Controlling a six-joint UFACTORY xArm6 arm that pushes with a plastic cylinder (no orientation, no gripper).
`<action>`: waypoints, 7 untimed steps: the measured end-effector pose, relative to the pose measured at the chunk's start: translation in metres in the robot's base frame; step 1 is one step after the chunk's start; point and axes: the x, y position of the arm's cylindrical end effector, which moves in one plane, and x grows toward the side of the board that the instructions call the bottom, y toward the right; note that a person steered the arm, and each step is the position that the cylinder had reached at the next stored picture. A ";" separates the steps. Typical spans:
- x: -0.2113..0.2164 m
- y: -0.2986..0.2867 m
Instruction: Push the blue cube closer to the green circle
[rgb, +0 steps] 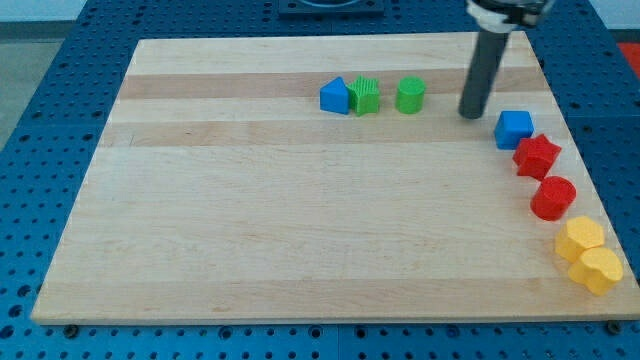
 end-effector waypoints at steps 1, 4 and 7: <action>0.000 0.044; 0.015 0.111; 0.048 0.105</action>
